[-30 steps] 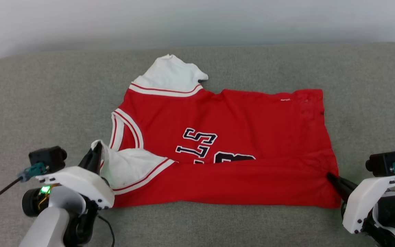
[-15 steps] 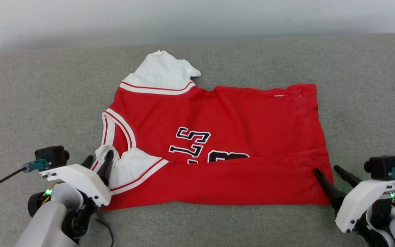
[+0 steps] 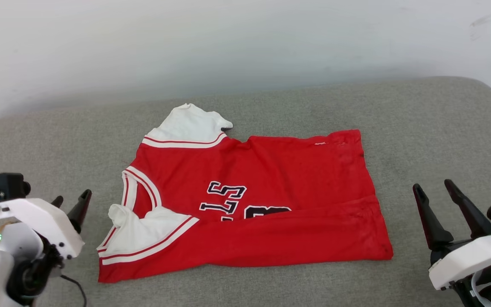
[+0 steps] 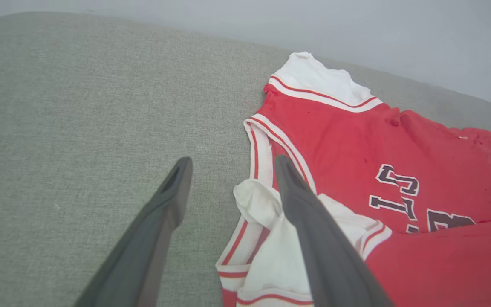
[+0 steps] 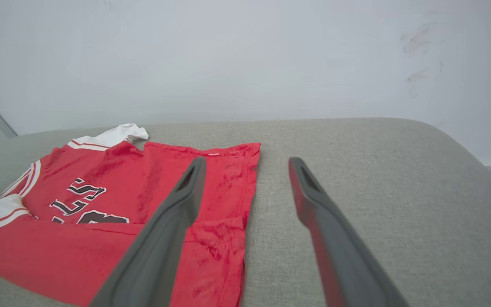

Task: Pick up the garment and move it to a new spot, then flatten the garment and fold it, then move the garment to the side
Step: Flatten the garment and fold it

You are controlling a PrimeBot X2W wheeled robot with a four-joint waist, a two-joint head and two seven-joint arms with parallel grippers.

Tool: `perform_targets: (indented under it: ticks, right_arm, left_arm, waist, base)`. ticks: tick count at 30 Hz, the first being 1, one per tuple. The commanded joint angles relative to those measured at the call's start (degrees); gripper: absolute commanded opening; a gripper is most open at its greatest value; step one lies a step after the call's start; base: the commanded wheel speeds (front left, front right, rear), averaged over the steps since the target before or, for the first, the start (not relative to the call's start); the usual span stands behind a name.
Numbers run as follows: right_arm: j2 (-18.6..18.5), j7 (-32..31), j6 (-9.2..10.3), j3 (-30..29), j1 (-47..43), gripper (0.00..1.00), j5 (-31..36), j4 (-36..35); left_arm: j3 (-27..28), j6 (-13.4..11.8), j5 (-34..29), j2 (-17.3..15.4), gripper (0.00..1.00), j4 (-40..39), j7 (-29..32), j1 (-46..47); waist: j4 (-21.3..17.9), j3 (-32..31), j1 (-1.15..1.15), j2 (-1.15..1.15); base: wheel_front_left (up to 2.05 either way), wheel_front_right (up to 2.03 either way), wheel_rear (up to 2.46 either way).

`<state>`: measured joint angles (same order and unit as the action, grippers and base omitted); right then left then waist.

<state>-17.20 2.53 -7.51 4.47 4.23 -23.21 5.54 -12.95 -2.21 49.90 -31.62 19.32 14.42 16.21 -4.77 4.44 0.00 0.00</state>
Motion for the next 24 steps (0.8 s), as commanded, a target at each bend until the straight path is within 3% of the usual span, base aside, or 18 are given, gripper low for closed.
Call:
perform_targets:
  ticks: [1,6,12,16,22,23,24]
  right_arm:
    - [0.9,-0.4,0.04,-0.9,-1.2,1.0,1.2,-1.9]
    - [2.3,-2.3,0.03,-2.4,-2.8,1.0,3.8,-7.8]
    - [3.3,-4.2,0.04,-2.6,-2.6,1.0,5.6,-13.1]
    - [3.8,-4.4,0.04,-2.1,-1.2,1.0,5.8,-15.0]
    - [4.5,-5.2,0.04,-2.3,-0.8,1.0,5.1,-15.7]
    - [4.6,-5.4,0.04,-2.6,-0.8,1.0,5.0,-15.4]
    - [4.5,-5.5,0.04,-2.8,-0.8,1.0,4.8,-15.3]
  left_arm:
    - [0.0,-0.3,0.9,-2.1,1.0,-2.5,3.3,-1.2]
    - [-1.4,-0.3,3.2,-8.1,1.0,-9.7,15.6,-2.9]
    - [-2.6,-3.6,6.1,-11.8,1.0,-13.6,26.1,-6.4]
    - [-2.6,-5.4,8.1,-10.9,1.0,-13.1,28.3,-8.6]
    - [-3.7,-5.2,10.0,-8.0,1.0,-10.2,29.0,-8.9]
    - [-4.0,-5.0,10.6,-7.0,0.93,-9.6,29.2,-9.1]
    - [-4.4,-4.7,10.9,-6.3,0.45,-9.2,29.4,-9.2]
  waist:
    - [-0.2,-0.4,0.0,0.0]
    - [-0.8,0.3,0.0,0.0]
    - [-2.5,3.4,0.0,0.0]
    - [-3.9,6.0,0.0,0.0]
    - [-5.0,8.9,0.0,0.0]
    - [-5.1,9.0,0.0,0.0]
    - [-5.1,9.1,0.0,0.0]
  base:
    - [0.0,0.0,0.0]
    - [0.0,0.0,0.0]
    - [0.0,0.0,0.0]
    - [0.0,0.0,0.0]
    - [0.0,0.0,0.0]
    - [0.0,0.0,0.0]
    - [0.0,0.0,0.0]
